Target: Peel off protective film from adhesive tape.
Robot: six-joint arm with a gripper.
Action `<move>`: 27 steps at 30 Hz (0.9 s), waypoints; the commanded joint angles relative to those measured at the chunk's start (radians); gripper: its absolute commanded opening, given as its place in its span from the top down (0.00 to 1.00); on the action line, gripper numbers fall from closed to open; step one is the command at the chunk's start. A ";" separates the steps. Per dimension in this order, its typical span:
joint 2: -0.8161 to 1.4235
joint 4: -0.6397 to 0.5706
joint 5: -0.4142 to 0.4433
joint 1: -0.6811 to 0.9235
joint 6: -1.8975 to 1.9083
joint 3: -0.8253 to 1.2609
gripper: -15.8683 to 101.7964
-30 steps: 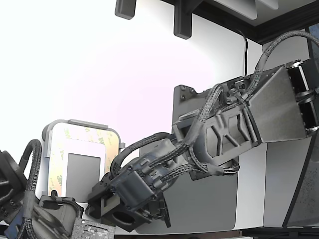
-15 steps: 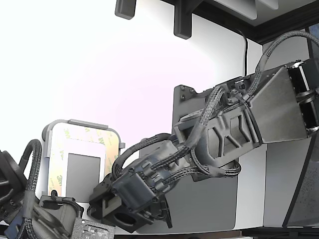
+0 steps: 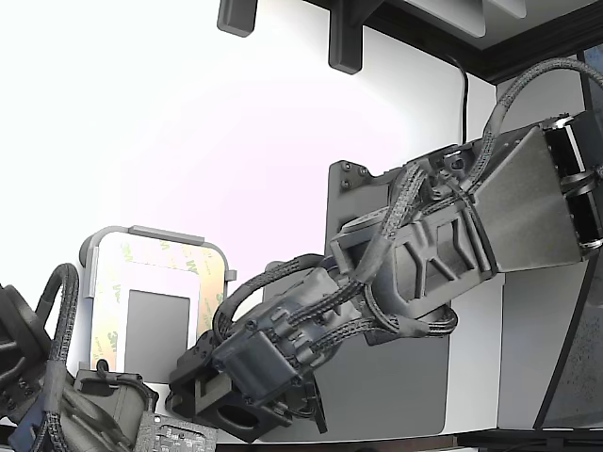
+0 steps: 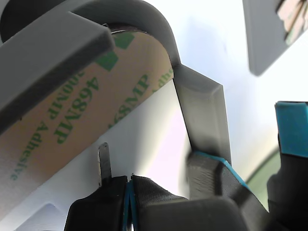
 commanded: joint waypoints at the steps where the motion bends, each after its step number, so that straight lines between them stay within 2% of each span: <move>1: 0.034 -0.006 0.000 -0.008 -0.002 -0.021 0.93; 6: 0.035 -0.040 -0.009 -0.014 -0.005 0.008 0.93; 27: 0.015 -0.015 -0.006 -0.012 -0.002 -0.028 0.94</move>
